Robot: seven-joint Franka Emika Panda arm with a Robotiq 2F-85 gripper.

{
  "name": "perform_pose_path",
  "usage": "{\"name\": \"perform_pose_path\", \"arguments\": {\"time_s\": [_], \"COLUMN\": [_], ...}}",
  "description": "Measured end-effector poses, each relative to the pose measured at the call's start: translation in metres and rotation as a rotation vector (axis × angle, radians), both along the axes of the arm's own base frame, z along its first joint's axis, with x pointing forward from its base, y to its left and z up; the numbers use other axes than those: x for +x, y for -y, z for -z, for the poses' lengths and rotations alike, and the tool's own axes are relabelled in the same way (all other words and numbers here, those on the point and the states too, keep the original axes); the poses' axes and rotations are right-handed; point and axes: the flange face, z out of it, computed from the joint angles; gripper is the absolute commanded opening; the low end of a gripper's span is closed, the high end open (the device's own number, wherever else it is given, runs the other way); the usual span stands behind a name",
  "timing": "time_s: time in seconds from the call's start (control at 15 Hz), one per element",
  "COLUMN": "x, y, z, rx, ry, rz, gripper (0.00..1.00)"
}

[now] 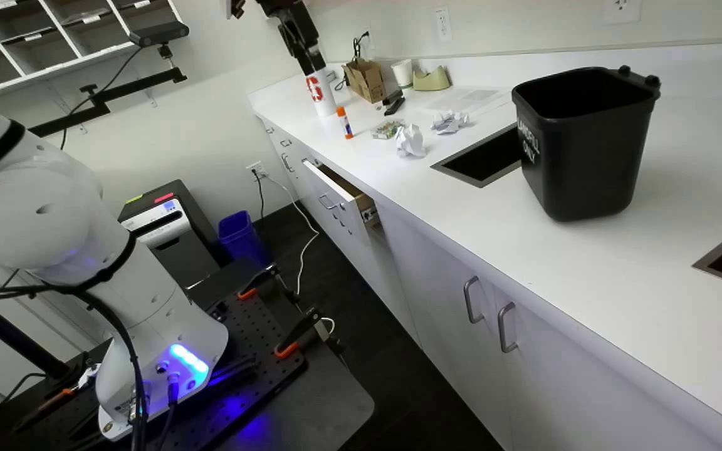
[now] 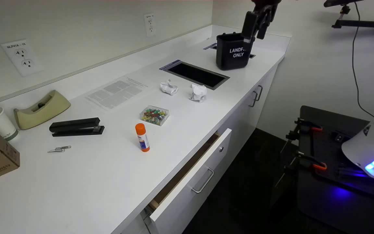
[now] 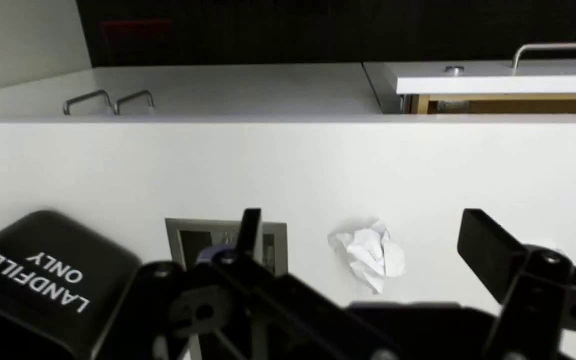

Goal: Put the bottom white paper in the black bin

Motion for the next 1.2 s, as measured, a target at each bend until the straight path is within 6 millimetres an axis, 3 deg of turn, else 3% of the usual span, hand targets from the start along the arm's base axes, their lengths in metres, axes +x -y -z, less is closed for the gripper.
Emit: {"name": "perform_pose_path", "arguments": {"time_s": [0.13,0.47,0.73,1.0,1.2], "x": [0.025,0.082,0.112,0.133,0.14], "y": [-0.001,0.001,0.003,-0.004,-0.008], "z": [0.019,0.087,0.135,0.162,0.166], "rx": [0.005,0.025,0.023,0.027,0.026], "ry": [0.053,0.101,0.067,0.046,0.047], "rz": [-0.024,-0.061,-0.076,-0.085,-0.091], "gripper": [1.0,1.0,1.0,1.0,1.0]}}
